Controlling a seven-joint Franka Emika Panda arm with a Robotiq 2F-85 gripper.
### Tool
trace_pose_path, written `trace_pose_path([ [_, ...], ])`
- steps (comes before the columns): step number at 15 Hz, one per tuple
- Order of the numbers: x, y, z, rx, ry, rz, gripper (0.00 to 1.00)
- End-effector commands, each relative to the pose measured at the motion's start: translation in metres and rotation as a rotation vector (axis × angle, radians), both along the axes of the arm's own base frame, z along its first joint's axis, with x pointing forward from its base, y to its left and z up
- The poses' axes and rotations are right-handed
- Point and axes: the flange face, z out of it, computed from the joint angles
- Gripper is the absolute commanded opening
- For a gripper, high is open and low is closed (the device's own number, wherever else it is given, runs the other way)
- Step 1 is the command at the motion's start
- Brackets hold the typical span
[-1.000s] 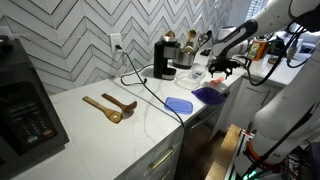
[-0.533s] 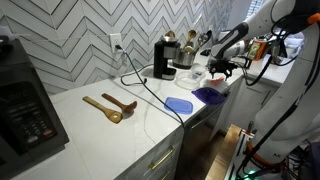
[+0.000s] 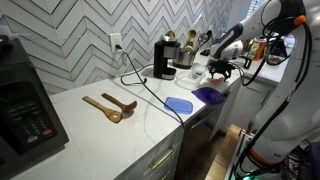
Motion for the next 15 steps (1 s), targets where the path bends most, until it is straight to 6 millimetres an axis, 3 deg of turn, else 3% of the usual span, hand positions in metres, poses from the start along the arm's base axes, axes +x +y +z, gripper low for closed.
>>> trace_pose_path([
  [1,0.003,-0.011,-0.010,0.018,-0.028,-0.042,0.93],
  [2,0.004,-0.012,-0.011,0.024,-0.033,-0.052,0.74],
  [11,0.005,-0.018,-0.004,0.032,-0.039,-0.094,0.07],
  [15,-0.005,-0.018,0.009,0.037,-0.010,-0.082,0.07],
])
